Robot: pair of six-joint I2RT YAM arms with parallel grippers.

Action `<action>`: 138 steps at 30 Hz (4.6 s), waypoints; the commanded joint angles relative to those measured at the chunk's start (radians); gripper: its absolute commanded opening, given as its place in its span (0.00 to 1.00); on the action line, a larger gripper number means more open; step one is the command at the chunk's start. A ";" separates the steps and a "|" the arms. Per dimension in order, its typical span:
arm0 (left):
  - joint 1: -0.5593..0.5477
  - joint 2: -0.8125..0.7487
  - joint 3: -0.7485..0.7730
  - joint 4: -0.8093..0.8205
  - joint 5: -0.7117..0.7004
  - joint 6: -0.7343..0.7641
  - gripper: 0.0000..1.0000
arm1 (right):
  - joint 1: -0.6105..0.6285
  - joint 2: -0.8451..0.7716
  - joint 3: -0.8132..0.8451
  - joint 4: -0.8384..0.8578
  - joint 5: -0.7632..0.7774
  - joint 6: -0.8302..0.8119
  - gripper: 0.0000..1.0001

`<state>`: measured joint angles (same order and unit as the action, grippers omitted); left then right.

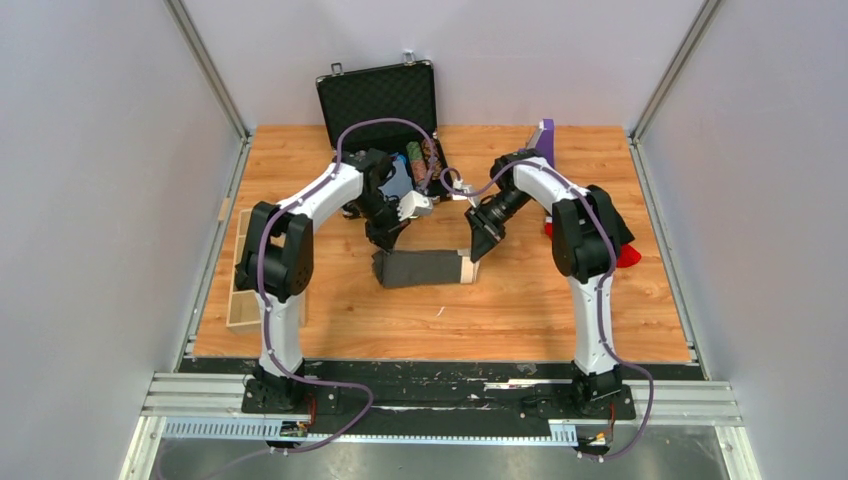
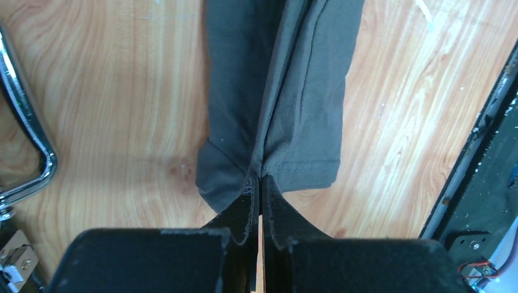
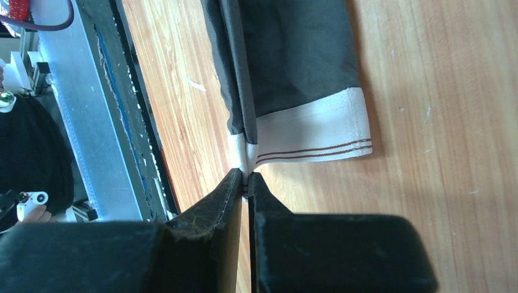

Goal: Roll the underwear
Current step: Fold the underwear at the center of the board.

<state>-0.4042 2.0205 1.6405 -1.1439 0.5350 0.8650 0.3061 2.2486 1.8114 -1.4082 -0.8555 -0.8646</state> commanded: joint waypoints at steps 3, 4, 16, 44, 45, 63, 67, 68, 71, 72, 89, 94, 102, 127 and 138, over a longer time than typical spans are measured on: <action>0.022 -0.001 0.046 -0.002 -0.031 -0.015 0.00 | 0.003 0.012 0.090 -0.027 -0.039 0.012 0.00; 0.022 -0.003 0.040 0.007 -0.032 -0.022 0.00 | 0.003 0.016 0.100 -0.020 -0.035 0.018 0.00; 0.058 -0.032 0.009 0.060 -0.029 -0.086 0.00 | 0.016 0.135 0.315 -0.086 -0.030 0.064 0.00; 0.037 -0.248 -0.239 -0.110 0.157 -0.075 0.00 | 0.068 -0.278 -0.215 -0.037 -0.024 0.191 0.00; 0.034 -0.255 -0.250 -0.103 0.153 -0.074 0.00 | 0.069 -0.271 -0.195 -0.035 -0.015 0.186 0.00; 0.084 0.028 0.120 -0.292 0.092 0.036 0.00 | -0.018 0.038 0.071 -0.129 -0.057 0.167 0.00; 0.090 0.069 0.159 -0.366 0.113 0.092 0.00 | -0.013 -0.005 -0.012 -0.127 -0.073 0.161 0.00; 0.091 0.073 0.159 -0.368 0.121 0.097 0.00 | -0.013 -0.004 -0.023 -0.127 -0.076 0.162 0.00; 0.090 0.107 0.170 -0.382 0.138 0.098 0.00 | -0.016 0.017 -0.024 -0.118 -0.073 0.175 0.00; 0.090 0.118 0.179 -0.386 0.140 0.098 0.00 | -0.018 0.026 -0.015 -0.117 -0.074 0.182 0.00; 0.090 0.317 0.376 -0.390 0.060 0.062 0.00 | -0.046 0.133 0.047 -0.045 -0.014 0.285 0.00; 0.091 0.348 0.364 -0.357 0.034 0.034 0.00 | -0.045 0.161 0.066 -0.027 -0.002 0.297 0.00; 0.091 0.346 0.316 -0.286 -0.020 0.017 0.00 | -0.047 0.195 0.076 0.005 0.027 0.322 0.00; 0.092 0.095 0.182 -0.033 -0.069 -0.132 0.55 | -0.045 0.042 0.073 0.094 0.020 0.327 0.37; 0.090 -0.160 0.045 0.141 -0.079 -0.392 0.53 | -0.054 -0.178 0.007 0.145 0.109 0.332 0.53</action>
<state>-0.3187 1.9854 1.7348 -1.1290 0.4320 0.6582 0.2604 2.2261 1.8679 -1.3212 -0.7750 -0.5255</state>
